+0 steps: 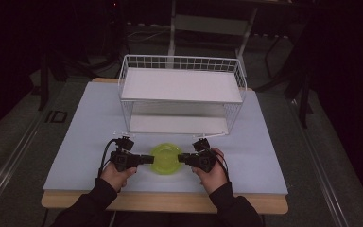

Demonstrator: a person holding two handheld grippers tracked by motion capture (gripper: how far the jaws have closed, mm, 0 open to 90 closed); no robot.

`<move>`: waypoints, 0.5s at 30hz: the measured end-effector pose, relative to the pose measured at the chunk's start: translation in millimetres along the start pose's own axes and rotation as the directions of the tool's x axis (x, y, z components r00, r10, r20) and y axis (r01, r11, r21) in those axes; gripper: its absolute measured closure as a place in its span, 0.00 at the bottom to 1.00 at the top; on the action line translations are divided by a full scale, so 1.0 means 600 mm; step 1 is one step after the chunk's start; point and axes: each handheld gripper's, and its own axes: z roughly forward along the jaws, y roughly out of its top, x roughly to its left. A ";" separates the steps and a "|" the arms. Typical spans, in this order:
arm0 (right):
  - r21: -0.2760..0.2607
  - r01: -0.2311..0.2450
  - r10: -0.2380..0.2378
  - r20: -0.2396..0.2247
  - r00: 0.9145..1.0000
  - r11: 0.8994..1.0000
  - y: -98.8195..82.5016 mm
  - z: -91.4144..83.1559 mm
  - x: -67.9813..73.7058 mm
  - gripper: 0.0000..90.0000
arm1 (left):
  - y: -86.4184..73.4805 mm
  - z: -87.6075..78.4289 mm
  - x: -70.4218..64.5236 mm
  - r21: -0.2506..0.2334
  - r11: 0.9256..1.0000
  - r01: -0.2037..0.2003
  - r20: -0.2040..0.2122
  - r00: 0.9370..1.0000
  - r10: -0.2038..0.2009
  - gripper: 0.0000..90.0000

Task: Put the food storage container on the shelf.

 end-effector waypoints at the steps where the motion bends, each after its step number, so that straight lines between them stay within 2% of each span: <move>1: -0.002 0.013 -0.013 0.005 1.000 1.000 0.001 -0.004 0.003 0.89 | 0.000 0.000 0.000 0.000 1.000 0.000 0.000 1.000 0.000 0.91; 7: -0.028 0.038 -0.038 0.009 0.999 0.999 0.011 -0.021 0.012 0.89 | 0.014 -0.016 -0.014 -0.021 1.000 -0.003 0.007 1.000 0.003 0.91; 15: -0.090 0.079 -0.077 0.026 0.997 0.993 0.036 -0.065 0.029 0.89 | 0.044 -0.043 -0.048 -0.064 0.997 -0.038 0.010 0.999 0.039 0.91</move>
